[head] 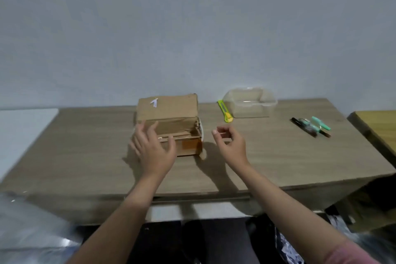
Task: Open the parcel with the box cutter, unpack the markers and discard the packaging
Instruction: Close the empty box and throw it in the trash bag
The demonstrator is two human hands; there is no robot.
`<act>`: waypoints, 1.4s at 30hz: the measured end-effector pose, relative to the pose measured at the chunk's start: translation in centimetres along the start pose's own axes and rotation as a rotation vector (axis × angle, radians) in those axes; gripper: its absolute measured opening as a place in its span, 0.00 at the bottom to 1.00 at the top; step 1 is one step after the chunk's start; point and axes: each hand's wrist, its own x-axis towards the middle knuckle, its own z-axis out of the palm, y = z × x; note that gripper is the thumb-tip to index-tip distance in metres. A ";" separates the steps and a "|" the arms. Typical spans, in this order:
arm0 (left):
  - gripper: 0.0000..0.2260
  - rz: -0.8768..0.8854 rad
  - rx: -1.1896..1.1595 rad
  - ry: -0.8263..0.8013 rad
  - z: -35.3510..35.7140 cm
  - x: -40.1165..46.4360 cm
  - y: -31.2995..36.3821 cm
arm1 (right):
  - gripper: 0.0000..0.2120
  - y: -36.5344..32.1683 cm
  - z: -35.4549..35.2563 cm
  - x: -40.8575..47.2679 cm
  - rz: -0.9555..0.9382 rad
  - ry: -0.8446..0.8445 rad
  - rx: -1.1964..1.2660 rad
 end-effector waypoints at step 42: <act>0.21 -0.485 -0.925 -0.656 3.2 6.9 -1.9 | 0.15 0.8 -2.1 2.4 0.451 0.013 0.412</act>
